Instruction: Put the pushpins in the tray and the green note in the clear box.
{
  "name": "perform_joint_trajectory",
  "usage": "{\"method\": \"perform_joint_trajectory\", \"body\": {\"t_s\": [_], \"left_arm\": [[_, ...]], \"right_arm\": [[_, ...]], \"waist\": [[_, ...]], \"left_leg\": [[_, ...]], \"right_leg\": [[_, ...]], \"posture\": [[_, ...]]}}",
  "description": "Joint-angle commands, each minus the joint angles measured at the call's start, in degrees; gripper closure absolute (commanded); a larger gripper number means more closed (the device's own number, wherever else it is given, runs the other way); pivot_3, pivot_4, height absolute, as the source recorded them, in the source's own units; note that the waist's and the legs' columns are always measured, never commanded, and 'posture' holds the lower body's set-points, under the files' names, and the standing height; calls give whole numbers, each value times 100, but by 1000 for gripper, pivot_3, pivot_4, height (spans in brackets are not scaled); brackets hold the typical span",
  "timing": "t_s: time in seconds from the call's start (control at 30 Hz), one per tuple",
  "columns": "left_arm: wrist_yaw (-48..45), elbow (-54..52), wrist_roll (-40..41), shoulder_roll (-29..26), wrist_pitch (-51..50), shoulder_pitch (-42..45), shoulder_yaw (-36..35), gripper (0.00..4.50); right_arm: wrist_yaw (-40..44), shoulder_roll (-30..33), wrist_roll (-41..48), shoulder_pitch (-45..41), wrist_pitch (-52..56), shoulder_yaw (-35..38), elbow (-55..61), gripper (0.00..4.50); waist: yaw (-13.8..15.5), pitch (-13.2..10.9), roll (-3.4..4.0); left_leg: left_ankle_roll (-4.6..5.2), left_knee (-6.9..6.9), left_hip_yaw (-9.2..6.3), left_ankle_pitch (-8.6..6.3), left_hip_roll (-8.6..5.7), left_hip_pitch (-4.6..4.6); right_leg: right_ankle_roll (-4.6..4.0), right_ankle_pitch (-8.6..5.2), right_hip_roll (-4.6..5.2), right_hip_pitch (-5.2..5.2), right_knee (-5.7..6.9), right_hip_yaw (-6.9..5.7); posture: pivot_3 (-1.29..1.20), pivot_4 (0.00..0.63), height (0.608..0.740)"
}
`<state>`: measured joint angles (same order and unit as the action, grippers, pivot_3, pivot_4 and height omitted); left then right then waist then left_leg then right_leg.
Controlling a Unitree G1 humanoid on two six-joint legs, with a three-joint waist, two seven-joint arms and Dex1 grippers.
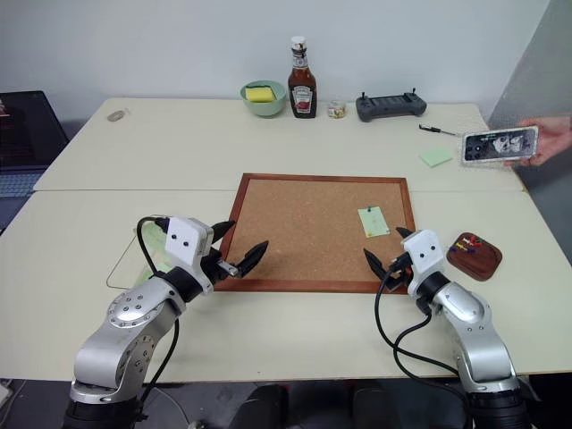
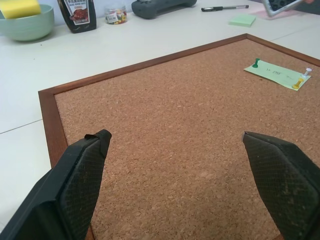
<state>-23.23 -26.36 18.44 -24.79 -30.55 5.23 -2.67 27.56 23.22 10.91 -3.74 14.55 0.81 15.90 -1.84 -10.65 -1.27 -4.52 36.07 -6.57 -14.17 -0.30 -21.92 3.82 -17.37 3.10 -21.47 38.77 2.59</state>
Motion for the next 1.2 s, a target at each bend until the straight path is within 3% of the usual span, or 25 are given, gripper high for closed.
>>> {"method": "perform_joint_trajectory", "body": {"t_s": [0.03,1.1,1.13,1.2], "left_arm": [[-61,-67,-39,-4,167,113,13,21],[-489,63,63,-124,-161,868,125,21],[-518,63,71,-122,-158,909,147,372],[-565,135,68,-96,-182,1026,240,520]], "right_arm": [[18,-20,99,-54,-64,105,103,0],[87,-121,107,61,-69,90,185,0],[84,-125,108,68,-69,93,194,0],[75,-134,106,77,-69,96,207,0]], "waist": [[0,0,0],[-1,0,0],[-1,0,0],[0,0,0]], "left_leg": [[0,0,0,0,0,0],[0,1,0,0,0,0],[0,1,0,0,0,0],[0,1,0,0,0,0]], "right_leg": [[0,0,0,0,0,0],[0,0,0,0,3,-1],[0,0,0,0,3,-1],[0,0,0,0,3,-1]], "posture": [[0,150,740],[0,150,740],[0,150,740],[0,150,740]]}}
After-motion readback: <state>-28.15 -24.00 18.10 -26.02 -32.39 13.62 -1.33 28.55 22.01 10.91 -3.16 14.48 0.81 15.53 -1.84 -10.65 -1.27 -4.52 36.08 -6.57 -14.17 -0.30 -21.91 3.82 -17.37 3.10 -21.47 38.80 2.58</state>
